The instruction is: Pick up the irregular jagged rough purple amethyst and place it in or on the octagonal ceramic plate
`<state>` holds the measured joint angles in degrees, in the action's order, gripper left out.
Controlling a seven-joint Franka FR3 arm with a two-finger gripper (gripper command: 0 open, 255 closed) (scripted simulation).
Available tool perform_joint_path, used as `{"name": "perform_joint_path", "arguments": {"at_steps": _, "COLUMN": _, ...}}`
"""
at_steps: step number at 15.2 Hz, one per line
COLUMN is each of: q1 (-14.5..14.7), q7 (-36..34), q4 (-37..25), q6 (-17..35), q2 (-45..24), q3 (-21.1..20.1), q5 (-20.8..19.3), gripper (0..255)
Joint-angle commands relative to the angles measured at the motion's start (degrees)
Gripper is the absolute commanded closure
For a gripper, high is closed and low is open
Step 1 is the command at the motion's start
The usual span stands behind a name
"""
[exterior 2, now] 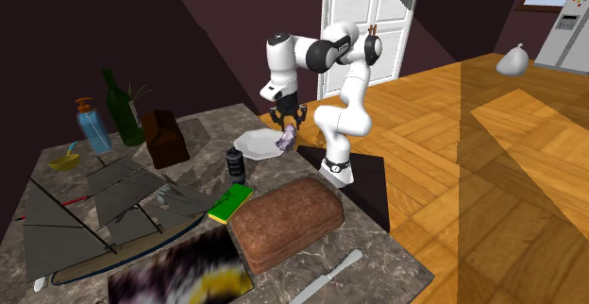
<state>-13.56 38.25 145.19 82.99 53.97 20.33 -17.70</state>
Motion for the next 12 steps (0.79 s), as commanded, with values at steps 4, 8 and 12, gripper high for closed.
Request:
{"name": "perform_joint_path", "arguments": {"at_steps": 4, "q1": -1.07, "q7": 4.35, "q4": -3.73, "q6": -1.71, "q2": -1.09, "q3": 3.62, "q5": -3.29, "gripper": 255}}
{"name": "perform_joint_path", "arguments": {"at_steps": 8, "q1": -2.02, "q7": 10.01, "q4": -7.65, "q6": -2.03, "q2": -3.05, "q3": 8.93, "q5": -7.66, "gripper": 255}}
{"name": "perform_joint_path", "arguments": {"at_steps": 12, "q1": -2.16, "q7": 15.81, "q4": -12.56, "q6": -1.86, "q2": -6.0, "q3": 14.51, "q5": -11.41, "gripper": 255}}
